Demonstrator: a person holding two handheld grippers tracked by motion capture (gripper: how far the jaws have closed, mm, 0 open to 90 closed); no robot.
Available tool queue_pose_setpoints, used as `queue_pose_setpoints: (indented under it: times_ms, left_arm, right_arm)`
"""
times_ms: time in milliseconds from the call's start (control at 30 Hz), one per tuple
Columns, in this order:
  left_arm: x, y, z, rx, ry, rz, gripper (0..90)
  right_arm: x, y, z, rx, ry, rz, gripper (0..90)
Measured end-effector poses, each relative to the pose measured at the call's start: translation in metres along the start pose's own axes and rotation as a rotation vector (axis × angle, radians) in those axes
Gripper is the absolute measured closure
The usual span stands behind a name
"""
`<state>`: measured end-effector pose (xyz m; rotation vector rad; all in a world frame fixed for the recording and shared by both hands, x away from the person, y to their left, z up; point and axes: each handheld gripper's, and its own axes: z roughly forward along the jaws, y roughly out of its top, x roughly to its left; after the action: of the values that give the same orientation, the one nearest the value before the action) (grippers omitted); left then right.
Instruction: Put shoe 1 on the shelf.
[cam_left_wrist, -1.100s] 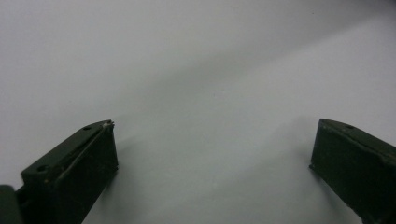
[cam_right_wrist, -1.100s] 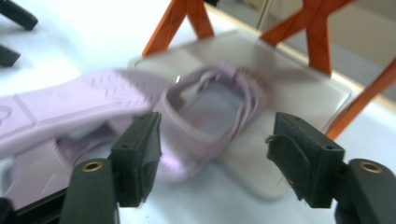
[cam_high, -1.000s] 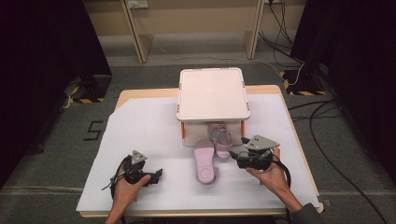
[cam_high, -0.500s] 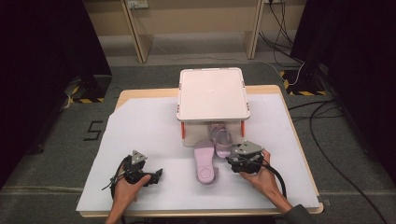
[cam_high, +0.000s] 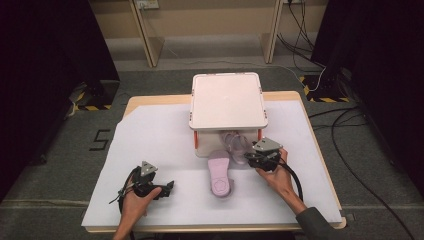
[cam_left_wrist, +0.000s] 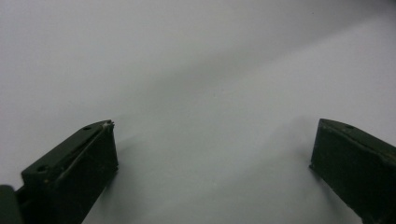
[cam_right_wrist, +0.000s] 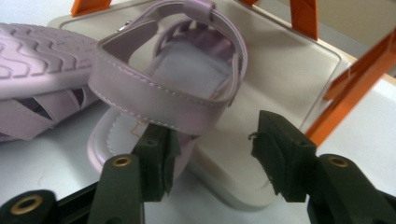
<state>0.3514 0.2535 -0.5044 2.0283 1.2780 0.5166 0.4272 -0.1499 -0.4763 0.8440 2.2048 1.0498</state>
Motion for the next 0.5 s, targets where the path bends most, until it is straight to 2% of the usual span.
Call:
queue_pose_setpoints:
  times_ms: [100, 200, 267, 367, 500]
  left_arm:
    - [0.000, 0.000, 0.000, 0.000, 0.000, 0.000, 0.0]
    - [0.000, 0.000, 0.000, -0.001, 0.001, -0.001, 0.0]
    - [0.000, 0.000, 0.000, -0.001, 0.001, -0.001, 0.0]
    - [0.000, 0.000, 0.000, 0.000, 0.000, 0.000, 0.0]
    - [0.000, 0.000, 0.000, 0.000, 0.001, 0.000, 0.0]
  right_arm:
    - [0.002, -0.001, -0.004, 0.020, 0.014, 0.027, 48.4]
    - [0.003, -0.002, -0.012, 0.023, 0.026, 0.020, 46.0]
    - [0.004, -0.002, -0.018, 0.026, 0.053, 0.042, 44.0]
    - [0.009, -0.005, -0.024, 0.028, 0.071, 0.028, 42.3]
    - [0.013, -0.012, -0.018, 0.064, 0.083, 0.013, 42.2]
